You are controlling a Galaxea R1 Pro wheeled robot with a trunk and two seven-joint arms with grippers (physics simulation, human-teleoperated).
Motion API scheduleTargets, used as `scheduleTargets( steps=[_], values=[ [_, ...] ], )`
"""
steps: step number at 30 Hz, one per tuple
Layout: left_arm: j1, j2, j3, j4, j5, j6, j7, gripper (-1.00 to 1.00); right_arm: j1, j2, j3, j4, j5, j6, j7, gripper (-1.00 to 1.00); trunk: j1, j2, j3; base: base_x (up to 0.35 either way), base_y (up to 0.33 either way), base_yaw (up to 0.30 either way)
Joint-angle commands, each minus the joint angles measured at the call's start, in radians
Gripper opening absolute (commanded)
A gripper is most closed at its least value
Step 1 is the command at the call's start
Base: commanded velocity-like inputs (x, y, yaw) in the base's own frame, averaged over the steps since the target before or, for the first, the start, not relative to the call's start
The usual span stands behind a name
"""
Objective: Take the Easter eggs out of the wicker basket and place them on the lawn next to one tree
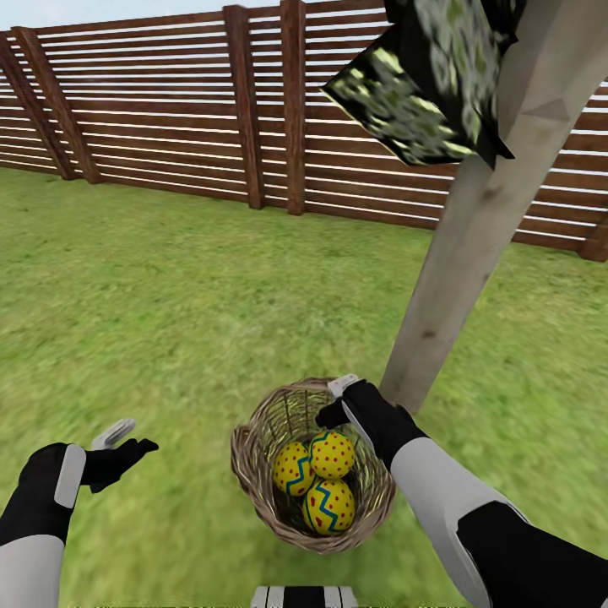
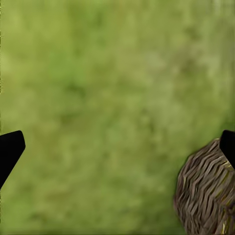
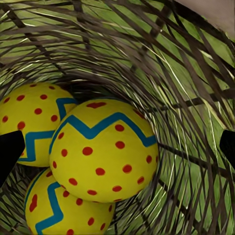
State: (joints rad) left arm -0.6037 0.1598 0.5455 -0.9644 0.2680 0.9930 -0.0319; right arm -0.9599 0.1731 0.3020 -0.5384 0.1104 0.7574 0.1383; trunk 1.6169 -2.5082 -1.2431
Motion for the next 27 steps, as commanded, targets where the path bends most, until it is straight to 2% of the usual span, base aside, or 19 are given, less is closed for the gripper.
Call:
scheduleTargets(
  steps=[1, 8, 27],
  values=[
    [-0.001, 0.0, 0.002, -0.001, -0.001, 0.005, -0.003, 1.0, 0.0, 0.0, 0.002, -0.001, 0.011, 0.005, 0.008, 1.0, 0.0, -0.001, -0.005, 0.002, 0.0, 0.0],
    [-0.001, -0.001, 0.002, -0.001, -0.001, 0.005, -0.003, 1.0, 0.0, -0.001, 0.002, -0.002, 0.008, 0.004, 0.009, 1.0, 0.0, -0.001, -0.005, 0.0, 0.0, 0.0],
    [0.005, -0.003, 0.002, 0.0, -0.001, 0.003, -0.003, 1.0, -0.003, -0.001, 0.002, -0.007, 0.006, 0.005, 0.013, 1.0, 0.008, -0.005, -0.074, 0.0, 0.0, 0.0]
  ],
)
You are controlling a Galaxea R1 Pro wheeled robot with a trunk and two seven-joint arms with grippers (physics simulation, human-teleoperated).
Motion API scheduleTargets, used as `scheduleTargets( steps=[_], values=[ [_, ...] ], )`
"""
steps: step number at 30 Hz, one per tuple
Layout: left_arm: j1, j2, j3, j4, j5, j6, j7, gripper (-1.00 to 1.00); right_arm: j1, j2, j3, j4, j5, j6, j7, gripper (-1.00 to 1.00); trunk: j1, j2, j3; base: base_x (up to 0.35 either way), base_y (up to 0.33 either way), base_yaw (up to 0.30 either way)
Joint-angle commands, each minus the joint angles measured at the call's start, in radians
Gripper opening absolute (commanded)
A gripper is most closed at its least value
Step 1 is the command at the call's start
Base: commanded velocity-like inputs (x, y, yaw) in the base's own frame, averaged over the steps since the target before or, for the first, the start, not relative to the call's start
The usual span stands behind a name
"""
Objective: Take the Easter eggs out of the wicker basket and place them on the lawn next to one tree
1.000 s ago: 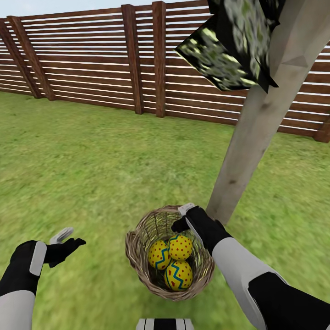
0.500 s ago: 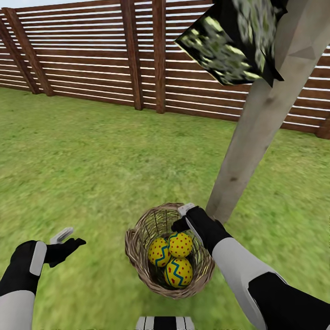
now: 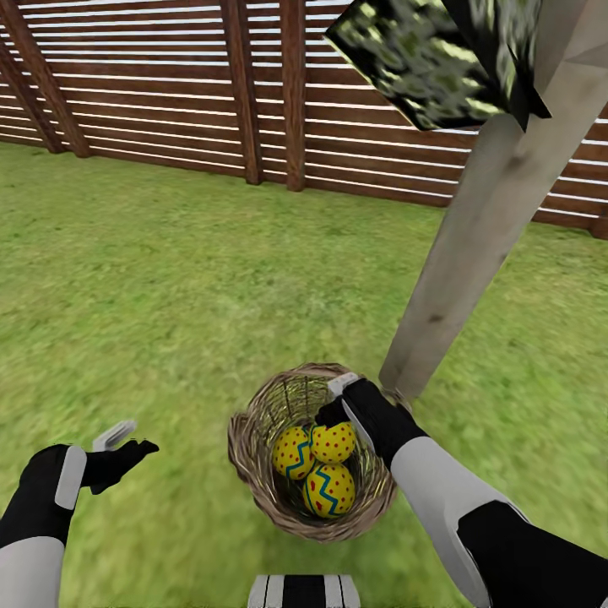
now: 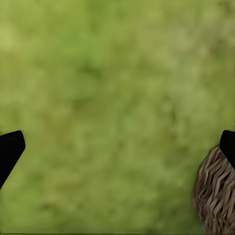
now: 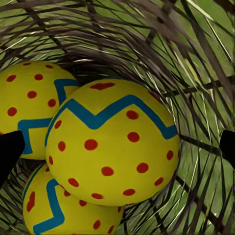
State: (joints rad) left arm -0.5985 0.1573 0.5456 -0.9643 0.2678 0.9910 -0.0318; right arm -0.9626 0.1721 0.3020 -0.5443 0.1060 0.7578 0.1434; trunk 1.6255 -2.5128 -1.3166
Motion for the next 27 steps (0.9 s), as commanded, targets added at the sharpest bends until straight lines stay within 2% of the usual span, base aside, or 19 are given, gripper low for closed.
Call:
scheduleTargets(
  steps=[1, 3, 14, 17, 20, 24, 27],
  values=[
    [0.0, -0.001, 0.002, -0.001, -0.001, 0.005, -0.003, 1.0, -0.001, 0.0, 0.002, 0.003, 0.011, 0.005, 0.007, 1.0, 0.0, 0.0, -0.001, 0.0, 0.0, 0.0],
    [0.0, -0.001, 0.002, -0.001, -0.001, 0.005, -0.003, 1.0, -0.001, 0.0, 0.002, 0.004, 0.011, 0.005, 0.007, 1.0, 0.0, 0.0, -0.001, 0.0, 0.0, 0.0],
    [0.0, 0.001, 0.002, -0.001, -0.001, 0.005, -0.003, 1.0, -0.001, 0.0, 0.003, 0.003, 0.009, 0.005, 0.008, 1.0, 0.005, -0.003, -0.043, 0.0, 0.0, 0.0],
    [-0.007, 0.018, 0.003, -0.018, 0.001, -0.003, -0.01, 1.0, 0.0, -0.003, -0.014, 0.02, 0.001, -0.001, 0.01, 1.0, 0.005, -0.003, -0.043, 0.0, 0.0, 0.0],
    [-0.012, 0.03, 0.004, -0.032, 0.001, -0.006, -0.01, 1.0, 0.004, -0.01, -0.012, 0.022, -0.01, -0.018, 0.014, 1.0, 0.005, -0.003, -0.043, 0.0, 0.0, 0.0],
    [-0.011, 0.025, 0.0, -0.054, -0.002, -0.006, -0.01, 1.0, 0.004, -0.011, -0.008, 0.023, -0.036, -0.032, 0.011, 1.0, 0.005, -0.003, -0.043, 0.0, 0.0, 0.0],
    [-0.011, 0.025, -0.001, -0.059, -0.002, -0.006, -0.01, 1.0, 0.004, -0.01, -0.006, 0.024, -0.035, -0.04, 0.011, 1.0, 0.005, -0.003, -0.043, 0.0, 0.0, 0.0]
  ],
)
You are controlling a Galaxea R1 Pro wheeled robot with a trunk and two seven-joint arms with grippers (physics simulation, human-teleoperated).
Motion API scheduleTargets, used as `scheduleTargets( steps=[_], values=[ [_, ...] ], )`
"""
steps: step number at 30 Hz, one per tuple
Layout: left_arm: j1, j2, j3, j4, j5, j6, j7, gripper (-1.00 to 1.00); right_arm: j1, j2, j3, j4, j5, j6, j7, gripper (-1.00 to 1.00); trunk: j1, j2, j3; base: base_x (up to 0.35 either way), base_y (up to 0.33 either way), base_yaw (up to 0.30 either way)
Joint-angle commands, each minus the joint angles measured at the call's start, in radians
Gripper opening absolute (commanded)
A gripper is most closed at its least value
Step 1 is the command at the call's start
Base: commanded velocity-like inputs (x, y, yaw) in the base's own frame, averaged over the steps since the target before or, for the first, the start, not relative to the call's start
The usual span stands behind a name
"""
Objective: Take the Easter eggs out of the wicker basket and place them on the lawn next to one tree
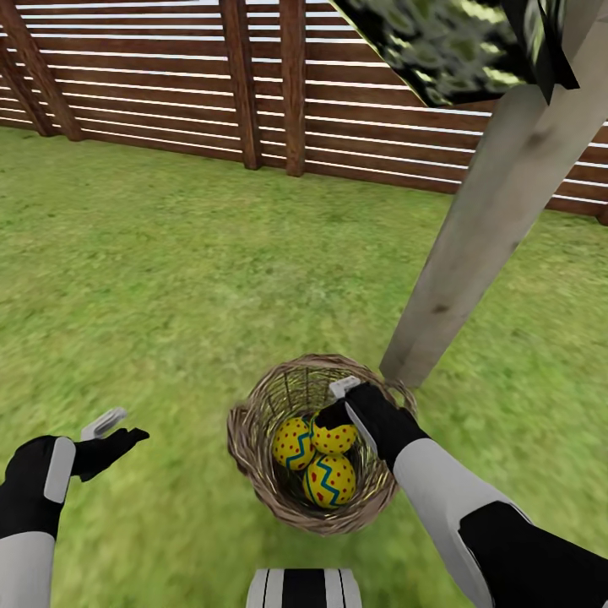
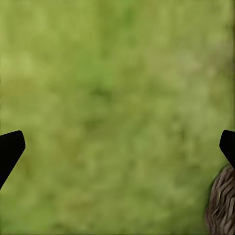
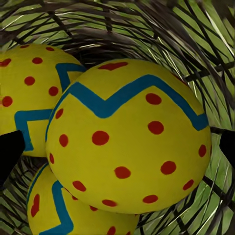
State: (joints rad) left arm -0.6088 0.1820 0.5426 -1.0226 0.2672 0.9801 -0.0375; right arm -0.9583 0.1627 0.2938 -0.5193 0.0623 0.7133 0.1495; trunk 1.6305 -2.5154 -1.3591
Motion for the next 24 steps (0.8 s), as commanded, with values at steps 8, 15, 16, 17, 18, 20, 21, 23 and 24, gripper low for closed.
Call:
scheduleTargets(
  steps=[8, 15, 16, 17, 18, 20, 21, 23, 24],
  values=[
    [0.0, 0.001, 0.002, 0.002, -0.002, 0.005, -0.004, 1.0, 0.0, -0.002, -0.004, 0.071, 0.008, -0.068, -0.048, 1.0, 0.001, -0.001, -0.012, 0.0, 0.0, 0.0],
    [0.006, 0.0, 0.001, 0.008, -0.003, -0.001, -0.004, 1.0, 0.0, 0.0, -0.008, -0.007, 0.012, -0.057, -0.067, 1.0, 0.003, -0.002, -0.027, 0.0, 0.0, 0.0],
    [0.006, 0.0, 0.001, 0.008, -0.003, -0.001, -0.004, 1.0, 0.0, 0.0, -0.008, -0.007, 0.021, -0.051, -0.067, 1.0, 0.003, -0.002, -0.027, 0.0, 0.0, 0.0],
    [0.006, 0.0, 0.0, 0.009, -0.003, -0.001, -0.004, 1.0, 0.0, 0.0, -0.01, -0.007, 0.031, -0.046, -0.067, 1.0, 0.003, -0.002, -0.027, 0.0, 0.0, 0.0],
    [0.006, 0.0, 0.0, 0.008, -0.003, -0.001, -0.004, 1.0, 0.0, -0.001, -0.015, -0.007, 0.042, -0.041, -0.07, 1.0, 0.003, -0.002, -0.027, 0.0, 0.0, 0.0],
    [0.006, -0.001, 0.0, 0.009, -0.003, -0.001, -0.004, 1.0, 0.0, -0.003, -0.019, -0.008, 0.056, -0.03, -0.074, 1.0, 0.003, -0.002, -0.027, 0.0, 0.0, 0.0],
    [0.006, -0.001, 0.0, 0.009, -0.003, -0.001, -0.004, 1.0, 0.0, -0.002, -0.019, -0.008, 0.063, -0.025, -0.074, 1.0, 0.003, -0.002, -0.027, 0.0, 0.0, 0.0],
    [0.006, -0.002, 0.0, 0.009, -0.003, -0.001, -0.004, 1.0, 0.0, -0.002, -0.019, -0.009, 0.075, -0.014, -0.073, 1.0, 0.003, -0.002, -0.027, 0.0, 0.0, 0.0],
    [0.006, -0.002, 0.0, 0.009, -0.003, -0.001, -0.004, 1.0, 0.0, -0.001, -0.019, -0.01, 0.083, -0.009, -0.073, 1.0, 0.003, -0.002, -0.027, 0.0, 0.0, 0.0]
  ],
)
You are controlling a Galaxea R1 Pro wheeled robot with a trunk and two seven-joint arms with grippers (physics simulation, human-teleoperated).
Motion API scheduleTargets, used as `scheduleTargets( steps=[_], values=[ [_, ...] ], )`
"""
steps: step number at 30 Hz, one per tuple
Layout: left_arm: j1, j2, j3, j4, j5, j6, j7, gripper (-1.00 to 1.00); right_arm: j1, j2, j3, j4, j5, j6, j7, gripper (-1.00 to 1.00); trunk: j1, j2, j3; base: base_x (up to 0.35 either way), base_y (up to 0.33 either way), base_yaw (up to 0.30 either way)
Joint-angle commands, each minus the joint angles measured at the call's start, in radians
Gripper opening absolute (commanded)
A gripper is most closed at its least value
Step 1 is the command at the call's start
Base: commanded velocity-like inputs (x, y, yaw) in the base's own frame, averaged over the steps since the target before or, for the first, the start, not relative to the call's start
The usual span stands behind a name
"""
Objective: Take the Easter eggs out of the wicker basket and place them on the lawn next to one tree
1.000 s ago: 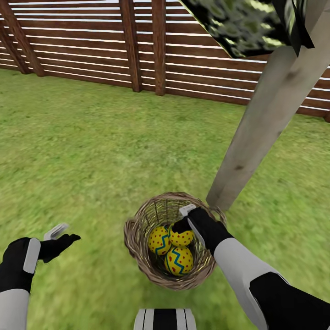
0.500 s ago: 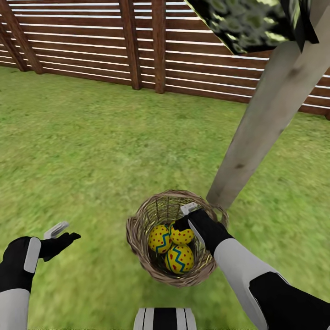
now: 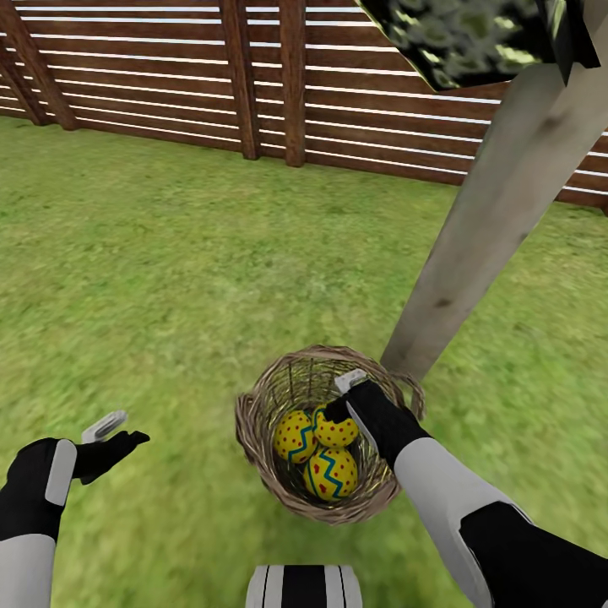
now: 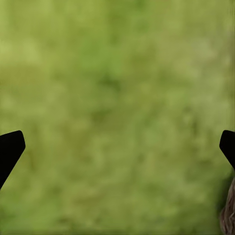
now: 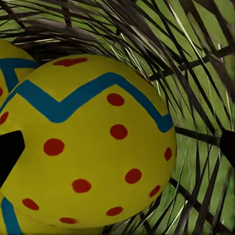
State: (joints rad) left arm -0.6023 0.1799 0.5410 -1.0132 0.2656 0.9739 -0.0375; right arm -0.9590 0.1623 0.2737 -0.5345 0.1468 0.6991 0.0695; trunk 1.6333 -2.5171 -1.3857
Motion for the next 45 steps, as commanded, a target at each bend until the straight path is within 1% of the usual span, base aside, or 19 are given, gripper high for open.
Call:
scheduleTargets(
  steps=[1, 3, 4, 13, 14, 16, 21, 27, 31, 36, 37, 41, 45],
  values=[
    [-0.001, 0.0, 0.002, -0.001, -0.002, 0.005, -0.004, 1.0, 0.0, 0.0, 0.001, 0.005, 0.005, 0.011, 0.009, 1.0, 0.0, 0.0, -0.001, 0.0, 0.0, 0.0],
    [-0.001, 0.0, 0.002, -0.001, -0.002, 0.005, -0.004, 1.0, 0.0, 0.0, 0.001, 0.015, -0.007, 0.022, 0.011, 1.0, 0.0, 0.0, -0.001, 0.0, 0.0, 0.0],
    [-0.001, 0.0, 0.002, -0.001, -0.002, 0.005, -0.004, 1.0, 0.0, 0.0, 0.002, 0.059, -0.203, 0.093, 0.013, 1.0, 0.0, 0.0, -0.001, 0.0, 0.0, 0.0],
    [-0.001, 0.001, 0.002, -0.001, -0.002, 0.005, -0.004, 1.0, 0.0, -0.001, 0.002, 0.048, -0.201, 0.085, 0.014, 1.0, 0.0, 0.0, -0.001, 0.0, 0.0, 0.0],
    [-0.001, 0.001, 0.002, -0.001, -0.002, 0.005, -0.004, 1.0, 0.0, -0.001, 0.002, 0.048, -0.201, 0.085, 0.011, 1.0, 0.0, 0.0, -0.005, 0.0, 0.0, 0.0],
    [-0.001, 0.001, 0.002, -0.001, -0.002, 0.005, -0.004, 1.0, 0.0, -0.001, 0.002, 0.047, -0.199, 0.084, 0.008, 1.0, 0.0, 0.0, -0.005, 0.0, 0.0, 0.0],
    [-0.001, 0.0, 0.002, -0.001, -0.002, 0.005, -0.004, 1.0, 0.0, 0.0, 0.004, 0.047, -0.199, 0.082, 0.006, 1.0, 0.002, -0.001, -0.02, 0.0, 0.0, 0.0],
    [-0.001, 0.001, 0.002, -0.001, -0.002, 0.005, -0.004, 1.0, 0.0, 0.001, 0.005, 0.045, -0.199, 0.073, 0.006, 1.0, 0.003, -0.002, -0.028, 0.0, 0.0, 0.0],
    [-0.001, 0.001, 0.002, -0.001, -0.002, 0.005, -0.004, 1.0, 0.0, 0.001, 0.005, 0.044, -0.199, 0.068, 0.006, 1.0, 0.005, -0.003, -0.043, 0.0, 0.0, 0.0],
    [-0.001, -0.001, 0.002, -0.001, -0.002, 0.005, -0.004, 1.0, 0.0, 0.0, 0.005, 0.044, -0.199, 0.068, 0.007, 1.0, 0.006, -0.003, -0.055, 0.0, 0.0, 0.0],
    [-0.001, -0.002, 0.002, -0.001, -0.002, 0.005, -0.004, 1.0, 0.0, 0.0, 0.005, 0.044, -0.199, 0.068, 0.007, -1.0, 0.006, -0.003, -0.055, 0.0, 0.0, 0.0],
    [-0.001, -0.002, 0.002, -0.001, -0.002, 0.005, -0.004, 1.0, 0.0, 0.0, 0.005, 0.045, -0.199, 0.068, 0.007, -1.0, 0.008, -0.004, -0.067, 0.0, 0.0, 0.0],
    [-0.001, -0.002, 0.002, -0.001, -0.002, 0.005, -0.004, 1.0, 0.0, 0.0, 0.005, 0.045, -0.199, 0.068, 0.007, -1.0, 0.008, -0.004, -0.07, 0.0, 0.0, 0.0]
  ],
)
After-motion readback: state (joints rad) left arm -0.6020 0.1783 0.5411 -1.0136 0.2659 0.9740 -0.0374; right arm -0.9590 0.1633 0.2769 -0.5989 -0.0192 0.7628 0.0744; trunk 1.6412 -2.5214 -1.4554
